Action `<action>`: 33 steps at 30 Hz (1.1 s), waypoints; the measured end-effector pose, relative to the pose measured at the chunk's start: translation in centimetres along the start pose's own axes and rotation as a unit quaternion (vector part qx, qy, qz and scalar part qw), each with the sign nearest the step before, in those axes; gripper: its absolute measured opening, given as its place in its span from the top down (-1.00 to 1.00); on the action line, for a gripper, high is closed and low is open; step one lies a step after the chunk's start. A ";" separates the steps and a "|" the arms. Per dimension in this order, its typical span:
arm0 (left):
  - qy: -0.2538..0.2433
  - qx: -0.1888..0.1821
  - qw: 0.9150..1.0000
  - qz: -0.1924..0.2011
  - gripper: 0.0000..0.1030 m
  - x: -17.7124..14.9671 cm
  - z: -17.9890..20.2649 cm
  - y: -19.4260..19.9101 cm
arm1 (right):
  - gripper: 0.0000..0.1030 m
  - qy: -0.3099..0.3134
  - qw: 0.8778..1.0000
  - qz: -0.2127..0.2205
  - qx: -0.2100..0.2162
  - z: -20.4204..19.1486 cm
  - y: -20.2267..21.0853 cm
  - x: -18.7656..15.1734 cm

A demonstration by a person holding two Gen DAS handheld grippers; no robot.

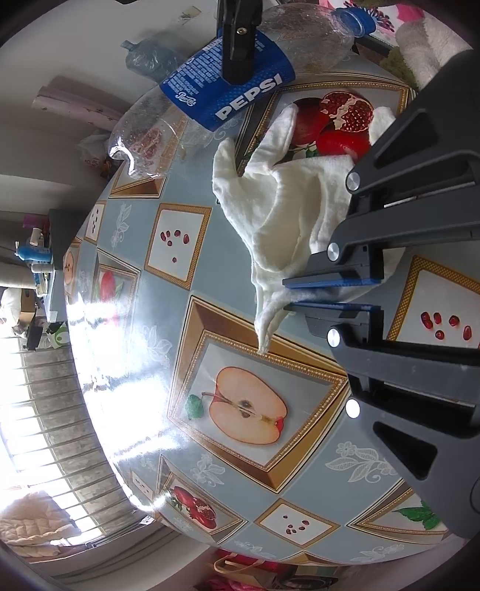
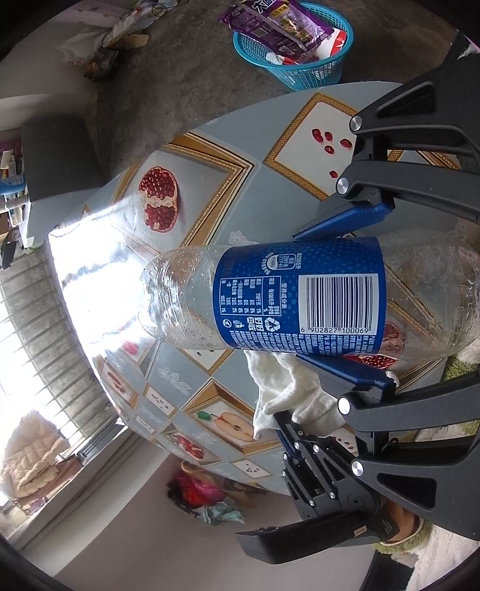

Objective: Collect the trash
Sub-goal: 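Lift the white cloth with the left tool while the right tool lifts the Pepsi bottle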

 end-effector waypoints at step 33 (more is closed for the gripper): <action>-0.010 -0.004 0.999 0.036 0.93 1.2 0.6 3.0 | -0.12 0.003 1.000 0.009 0.003 -0.4 0.3 0.4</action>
Point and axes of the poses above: each gripper's, at about its wrist camera, not at the fingertips, and y roughly against the way its jaws point, z to its right, x to its top, the point moved 3 cm from there along -y, roughly the way its jaws point, and after that the axes turned 7 degrees about -x, right-handed, at the moved point
